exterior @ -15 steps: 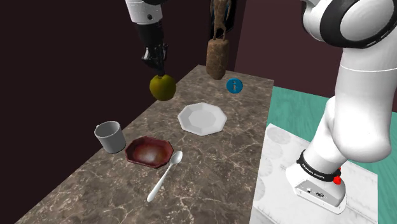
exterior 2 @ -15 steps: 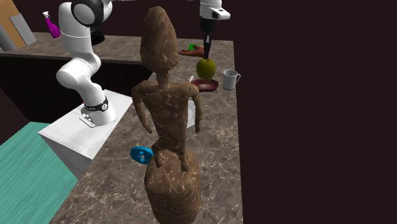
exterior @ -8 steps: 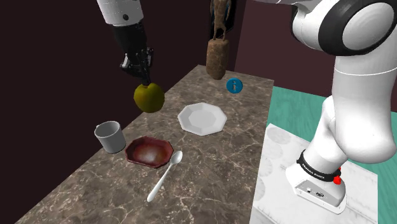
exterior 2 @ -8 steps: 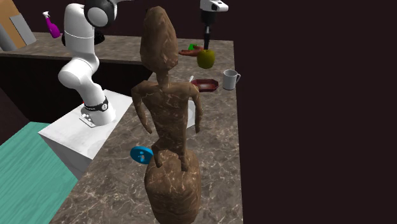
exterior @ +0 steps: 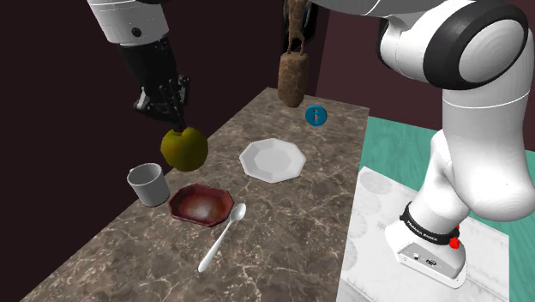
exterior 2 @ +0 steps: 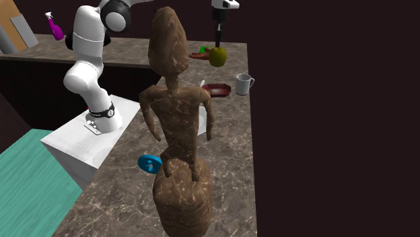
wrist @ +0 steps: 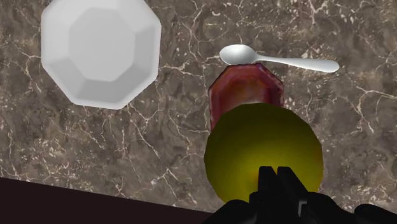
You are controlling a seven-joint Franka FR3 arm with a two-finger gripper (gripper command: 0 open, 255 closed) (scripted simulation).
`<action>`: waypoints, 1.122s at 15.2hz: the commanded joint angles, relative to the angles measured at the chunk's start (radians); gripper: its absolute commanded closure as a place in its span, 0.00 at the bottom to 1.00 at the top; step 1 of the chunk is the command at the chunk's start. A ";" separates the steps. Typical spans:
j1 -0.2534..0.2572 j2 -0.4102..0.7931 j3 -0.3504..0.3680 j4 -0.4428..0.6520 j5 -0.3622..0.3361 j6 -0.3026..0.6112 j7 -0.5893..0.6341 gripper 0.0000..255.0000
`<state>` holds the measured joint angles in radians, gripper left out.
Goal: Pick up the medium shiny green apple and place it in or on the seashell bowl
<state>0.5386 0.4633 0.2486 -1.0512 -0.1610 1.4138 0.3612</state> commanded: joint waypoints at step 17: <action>-0.030 -0.056 0.000 -0.332 0.011 0.276 0.018 1.00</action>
<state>0.5091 0.4109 0.2479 -1.3646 -0.1501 1.6742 0.3769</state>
